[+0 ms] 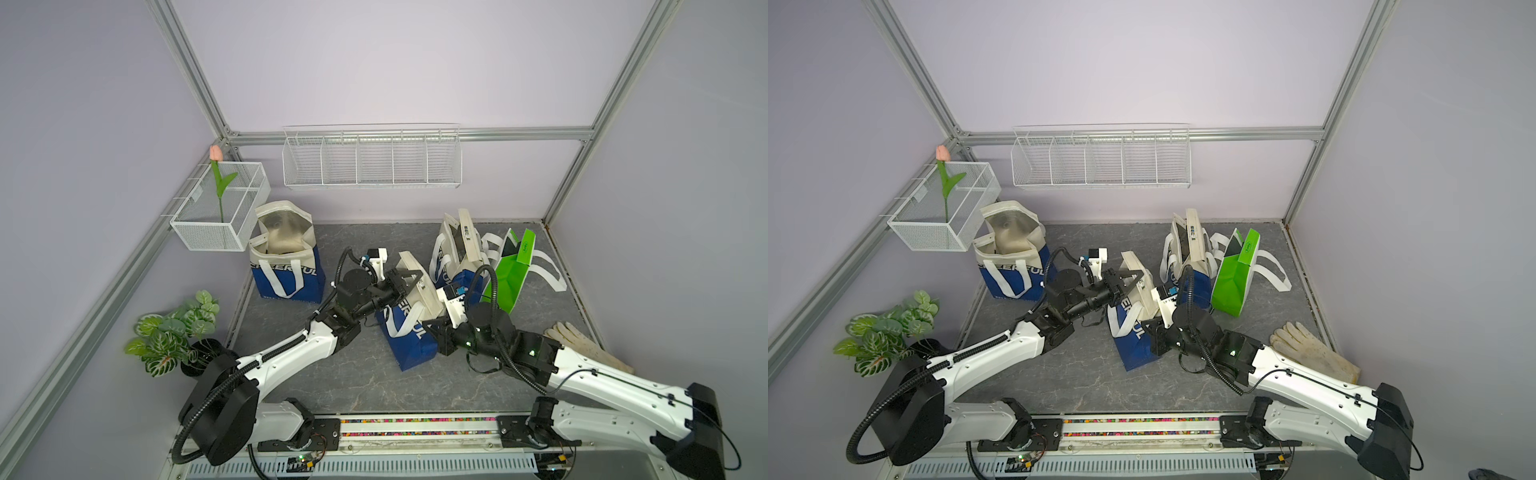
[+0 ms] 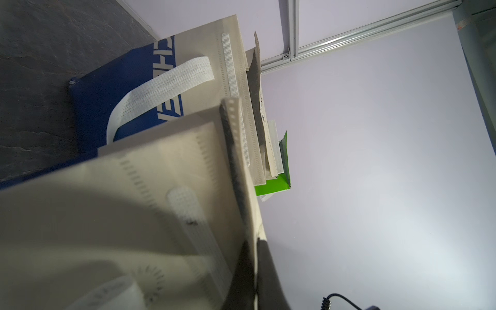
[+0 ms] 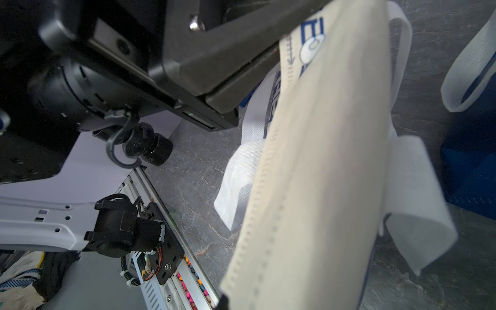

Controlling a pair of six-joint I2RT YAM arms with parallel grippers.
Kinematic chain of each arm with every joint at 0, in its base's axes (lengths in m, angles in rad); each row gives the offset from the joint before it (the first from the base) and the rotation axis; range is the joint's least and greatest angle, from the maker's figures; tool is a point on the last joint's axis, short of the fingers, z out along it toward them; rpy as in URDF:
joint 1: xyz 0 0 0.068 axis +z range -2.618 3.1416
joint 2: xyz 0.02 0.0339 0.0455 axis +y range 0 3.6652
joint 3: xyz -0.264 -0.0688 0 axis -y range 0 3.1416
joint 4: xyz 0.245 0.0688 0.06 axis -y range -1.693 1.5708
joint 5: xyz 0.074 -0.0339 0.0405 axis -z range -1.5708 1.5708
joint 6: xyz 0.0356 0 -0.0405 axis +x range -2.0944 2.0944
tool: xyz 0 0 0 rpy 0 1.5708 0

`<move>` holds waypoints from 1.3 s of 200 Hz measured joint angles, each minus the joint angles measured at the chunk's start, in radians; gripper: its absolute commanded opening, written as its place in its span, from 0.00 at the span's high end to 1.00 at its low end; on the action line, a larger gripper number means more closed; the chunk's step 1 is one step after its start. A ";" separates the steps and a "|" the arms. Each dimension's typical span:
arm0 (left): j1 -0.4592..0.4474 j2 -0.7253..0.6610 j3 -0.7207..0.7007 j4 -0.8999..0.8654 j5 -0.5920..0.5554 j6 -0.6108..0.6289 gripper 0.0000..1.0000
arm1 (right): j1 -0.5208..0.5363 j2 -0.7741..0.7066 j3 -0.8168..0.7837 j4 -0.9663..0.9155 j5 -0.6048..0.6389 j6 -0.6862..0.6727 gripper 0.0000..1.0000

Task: Open the takeout bag
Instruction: Open the takeout bag at the center of the board.

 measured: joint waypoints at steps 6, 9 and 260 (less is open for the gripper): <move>-0.001 -0.005 0.002 -0.011 -0.003 0.000 1.00 | -0.002 -0.002 0.000 -0.003 0.000 0.000 0.93; -0.002 -0.008 0.002 -0.021 -0.007 0.000 1.00 | -0.002 -0.002 0.000 -0.005 0.000 0.000 0.93; -0.015 -0.385 0.125 -0.700 -0.173 -0.370 1.00 | 0.152 0.058 0.209 -0.332 0.352 -0.087 0.23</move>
